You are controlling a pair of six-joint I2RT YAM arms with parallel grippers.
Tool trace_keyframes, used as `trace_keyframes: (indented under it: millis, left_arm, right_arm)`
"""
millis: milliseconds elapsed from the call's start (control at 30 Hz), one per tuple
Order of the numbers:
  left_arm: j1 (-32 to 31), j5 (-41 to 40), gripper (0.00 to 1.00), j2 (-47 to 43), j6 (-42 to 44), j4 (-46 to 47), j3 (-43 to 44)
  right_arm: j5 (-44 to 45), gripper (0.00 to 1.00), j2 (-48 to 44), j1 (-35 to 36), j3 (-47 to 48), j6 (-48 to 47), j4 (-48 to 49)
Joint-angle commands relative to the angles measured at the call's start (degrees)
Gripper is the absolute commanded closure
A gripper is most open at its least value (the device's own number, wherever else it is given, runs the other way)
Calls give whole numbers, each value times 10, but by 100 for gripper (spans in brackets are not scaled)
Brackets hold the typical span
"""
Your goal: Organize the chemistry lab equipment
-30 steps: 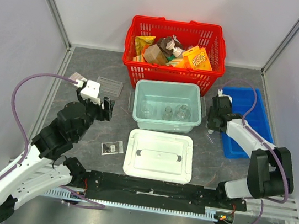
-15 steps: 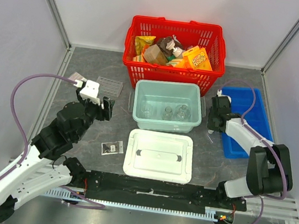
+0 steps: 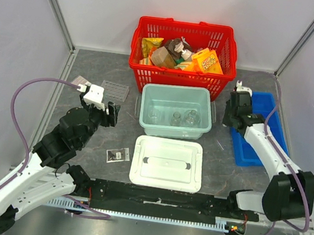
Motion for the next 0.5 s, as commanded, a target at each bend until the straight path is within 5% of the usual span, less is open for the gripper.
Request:
trace_keyframes:
  millis: [0, 467]
  left_arm:
    - [1, -9, 29, -3, 12, 27, 0]
    - [0, 4, 29, -4, 9, 26, -1]
  right_arm:
    - [39, 71, -34, -7, 68, -15, -30]
    - [129, 72, 60, -126, 143, -44, 1]
